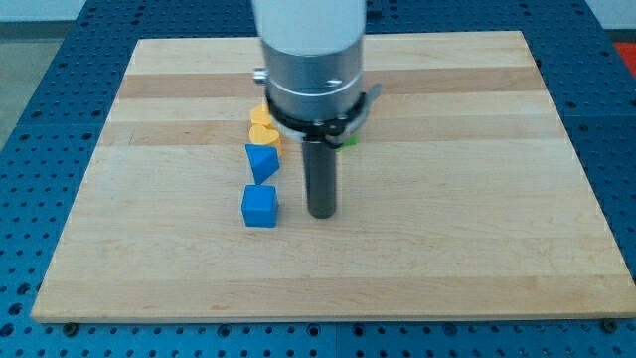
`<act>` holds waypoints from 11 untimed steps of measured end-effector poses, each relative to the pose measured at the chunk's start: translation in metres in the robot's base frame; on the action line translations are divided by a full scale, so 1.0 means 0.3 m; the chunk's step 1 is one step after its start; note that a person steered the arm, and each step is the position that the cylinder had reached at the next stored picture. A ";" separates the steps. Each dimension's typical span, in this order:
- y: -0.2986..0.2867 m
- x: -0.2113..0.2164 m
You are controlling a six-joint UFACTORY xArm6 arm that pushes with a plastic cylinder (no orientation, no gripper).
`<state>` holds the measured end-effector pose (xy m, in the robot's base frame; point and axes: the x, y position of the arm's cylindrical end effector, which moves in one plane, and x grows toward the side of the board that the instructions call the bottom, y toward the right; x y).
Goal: Nudge the blue cube up a bit
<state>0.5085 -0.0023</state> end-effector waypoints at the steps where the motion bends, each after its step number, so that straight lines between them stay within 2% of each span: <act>1: 0.004 0.110; 2: -0.040 0.237; 3: -0.198 0.282; 4: -0.257 0.267; 8: -0.260 0.213; 11: -0.271 0.045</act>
